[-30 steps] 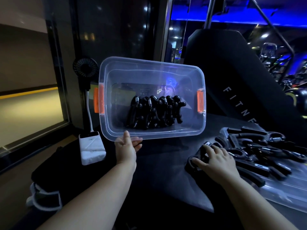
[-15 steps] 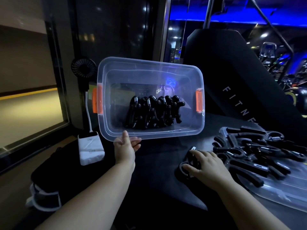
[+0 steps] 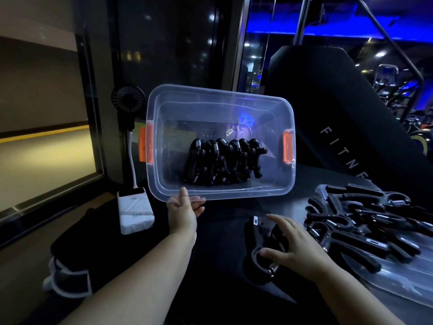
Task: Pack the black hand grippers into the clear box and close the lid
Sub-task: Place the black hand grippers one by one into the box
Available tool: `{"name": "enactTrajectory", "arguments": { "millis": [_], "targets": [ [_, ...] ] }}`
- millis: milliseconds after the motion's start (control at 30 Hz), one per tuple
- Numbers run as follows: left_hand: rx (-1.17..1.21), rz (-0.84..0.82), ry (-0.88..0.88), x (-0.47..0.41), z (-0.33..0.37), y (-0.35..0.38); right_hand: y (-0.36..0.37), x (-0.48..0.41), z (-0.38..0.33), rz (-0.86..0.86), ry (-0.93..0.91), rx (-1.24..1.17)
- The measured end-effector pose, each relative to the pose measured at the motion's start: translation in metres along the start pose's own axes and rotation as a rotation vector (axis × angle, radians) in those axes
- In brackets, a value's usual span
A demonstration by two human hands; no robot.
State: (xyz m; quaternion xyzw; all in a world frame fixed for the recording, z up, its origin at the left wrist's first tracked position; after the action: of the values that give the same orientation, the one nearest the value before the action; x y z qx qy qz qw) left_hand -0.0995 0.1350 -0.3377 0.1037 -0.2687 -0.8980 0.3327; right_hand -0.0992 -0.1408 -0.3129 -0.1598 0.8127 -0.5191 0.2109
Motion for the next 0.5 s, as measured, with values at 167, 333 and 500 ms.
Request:
{"name": "enactTrajectory", "arguments": {
  "millis": [167, 333, 500],
  "targets": [
    [-0.004, -0.009, 0.006, -0.001, -0.001, 0.000, 0.000, 0.002, 0.013, 0.025, 0.188, 0.014],
    [-0.002, -0.009, -0.002, -0.003, -0.003, 0.000, 0.001, 0.002, 0.016, 0.006, 0.264, -0.004],
    [0.000, -0.011, -0.005, -0.003, -0.003, 0.000, -0.004, 0.003, 0.006, 0.023, 0.215, -0.174]
  ]
}}
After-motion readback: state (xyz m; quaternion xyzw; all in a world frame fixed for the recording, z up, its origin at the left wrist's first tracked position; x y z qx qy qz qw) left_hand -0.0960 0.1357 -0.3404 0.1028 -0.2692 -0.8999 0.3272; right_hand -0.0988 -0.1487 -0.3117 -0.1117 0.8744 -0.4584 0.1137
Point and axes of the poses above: each hand's wrist, its own x-axis away from the middle knuckle, its own y-axis out of the palm, z = x × y, the point moved 6 cm from there along -x, towards the middle knuckle, and after that the axes turned 2 degrees about -z, right-handed, at the moved point
